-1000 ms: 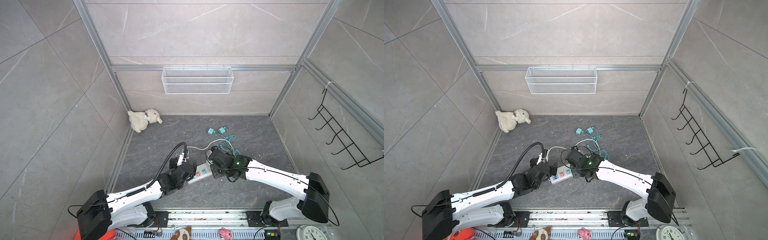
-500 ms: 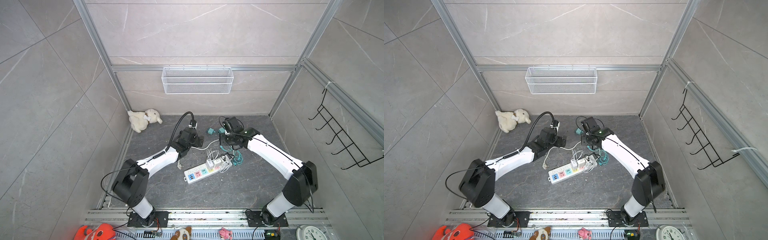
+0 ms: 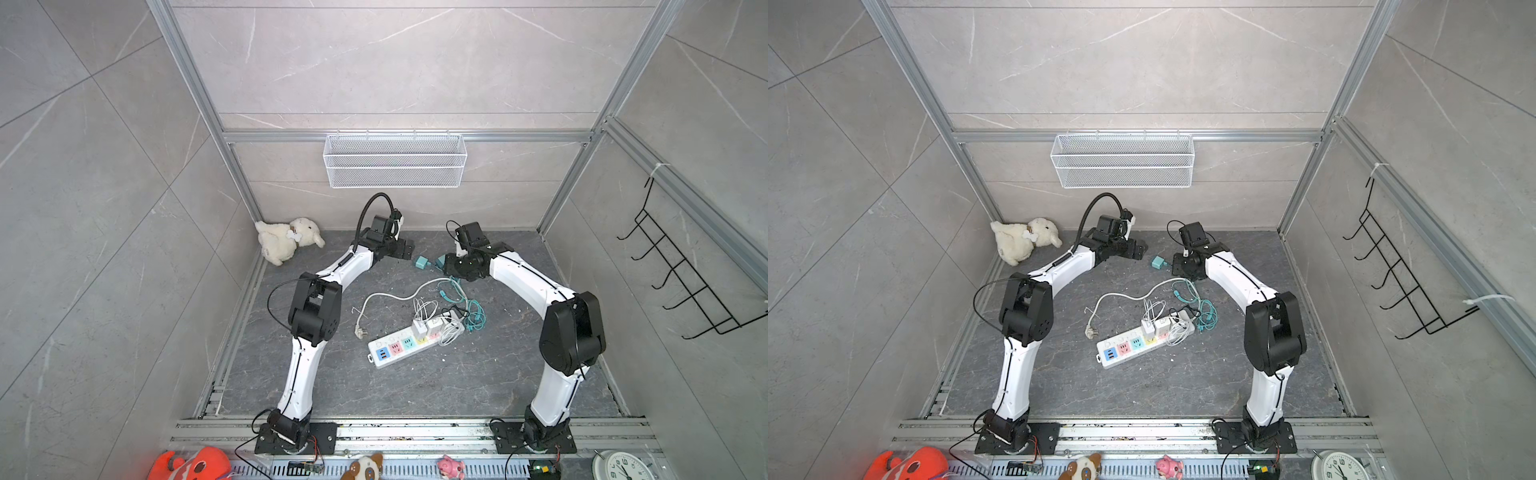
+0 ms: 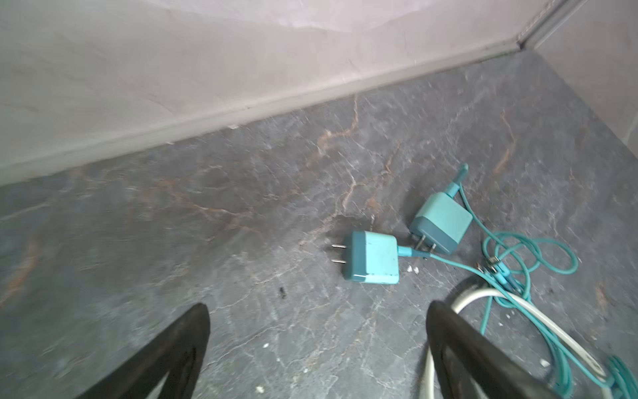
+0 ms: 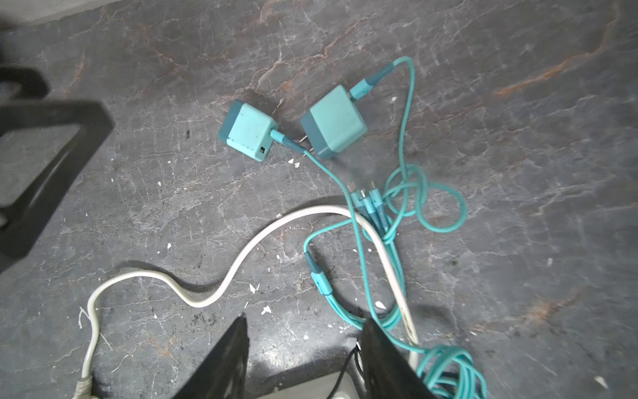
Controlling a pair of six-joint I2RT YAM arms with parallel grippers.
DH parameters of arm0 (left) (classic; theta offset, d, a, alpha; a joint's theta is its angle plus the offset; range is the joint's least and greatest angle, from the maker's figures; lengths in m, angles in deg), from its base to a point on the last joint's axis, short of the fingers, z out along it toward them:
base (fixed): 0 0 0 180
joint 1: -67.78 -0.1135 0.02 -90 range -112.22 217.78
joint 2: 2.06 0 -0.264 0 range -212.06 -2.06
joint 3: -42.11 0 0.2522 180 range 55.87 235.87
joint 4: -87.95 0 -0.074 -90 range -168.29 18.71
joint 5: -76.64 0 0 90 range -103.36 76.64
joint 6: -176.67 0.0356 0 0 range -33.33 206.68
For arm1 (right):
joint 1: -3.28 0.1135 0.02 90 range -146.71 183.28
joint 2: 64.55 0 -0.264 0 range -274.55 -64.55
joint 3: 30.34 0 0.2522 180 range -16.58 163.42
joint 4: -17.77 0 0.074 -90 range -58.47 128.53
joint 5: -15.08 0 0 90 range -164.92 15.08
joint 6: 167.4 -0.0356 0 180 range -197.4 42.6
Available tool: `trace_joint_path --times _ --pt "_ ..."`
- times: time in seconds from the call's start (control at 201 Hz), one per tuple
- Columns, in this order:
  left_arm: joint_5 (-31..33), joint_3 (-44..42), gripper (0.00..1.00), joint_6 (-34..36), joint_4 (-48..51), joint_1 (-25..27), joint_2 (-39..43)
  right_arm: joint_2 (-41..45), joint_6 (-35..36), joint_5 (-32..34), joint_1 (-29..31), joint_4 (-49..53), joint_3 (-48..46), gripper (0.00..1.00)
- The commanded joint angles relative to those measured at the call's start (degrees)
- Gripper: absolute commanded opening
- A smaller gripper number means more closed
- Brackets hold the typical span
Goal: Insert the plug
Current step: 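Move the left gripper over the teal charger while the right gripper moves beside it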
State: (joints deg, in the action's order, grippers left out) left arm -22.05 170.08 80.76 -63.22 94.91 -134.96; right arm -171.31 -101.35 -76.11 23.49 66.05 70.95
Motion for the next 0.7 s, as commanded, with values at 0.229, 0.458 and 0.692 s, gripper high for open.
trace_joint_path --times 0.229,0.458,0.692 --pt "-5.19 7.06 0.98 -3.24 0.61 0.35 -8.41 9.99 -1.05 -1.84 -0.33 -3.01 -10.77 0.53" --pt "-8.72 10.32 0.97 -7.57 -5.41 0.54 -13.18 12.03 -1.15 -2.89 -0.33 -2.97 -15.33 0.52" --pt "-10.69 13.14 0.97 -11.66 -9.44 1.54 -17.51 15.51 -1.39 -2.8 -0.34 -2.64 -18.77 0.51"
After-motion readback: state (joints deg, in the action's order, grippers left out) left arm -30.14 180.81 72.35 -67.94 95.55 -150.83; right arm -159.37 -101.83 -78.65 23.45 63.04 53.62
